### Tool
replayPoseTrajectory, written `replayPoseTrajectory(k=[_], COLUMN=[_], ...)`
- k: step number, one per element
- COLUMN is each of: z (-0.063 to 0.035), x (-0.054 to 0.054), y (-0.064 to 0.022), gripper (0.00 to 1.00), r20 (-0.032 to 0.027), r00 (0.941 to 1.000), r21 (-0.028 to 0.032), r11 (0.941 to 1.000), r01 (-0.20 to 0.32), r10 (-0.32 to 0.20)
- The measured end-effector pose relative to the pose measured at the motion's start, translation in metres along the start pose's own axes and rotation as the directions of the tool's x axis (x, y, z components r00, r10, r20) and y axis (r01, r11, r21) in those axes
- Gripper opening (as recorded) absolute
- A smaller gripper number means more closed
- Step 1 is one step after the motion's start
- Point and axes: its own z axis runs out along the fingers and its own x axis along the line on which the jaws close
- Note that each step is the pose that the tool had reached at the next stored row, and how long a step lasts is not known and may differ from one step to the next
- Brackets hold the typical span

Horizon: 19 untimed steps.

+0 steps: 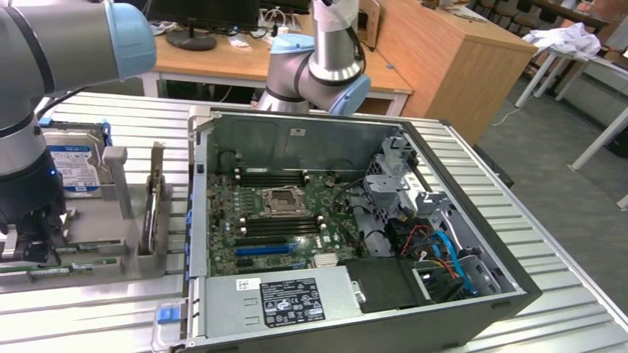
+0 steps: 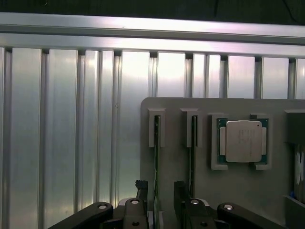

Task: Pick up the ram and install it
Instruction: 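Pick up the ram and move it above insertion slot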

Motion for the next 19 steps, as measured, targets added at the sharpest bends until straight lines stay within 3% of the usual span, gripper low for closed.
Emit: replayPoseTrajectory(k=[19], z=[0.0004], x=[0.0], y=[-0.0136], gripper=[0.36], r20=[0.0], r00=[1.0], r21=[0.0], r11=[1.0], r01=[0.0], r10=[0.0])
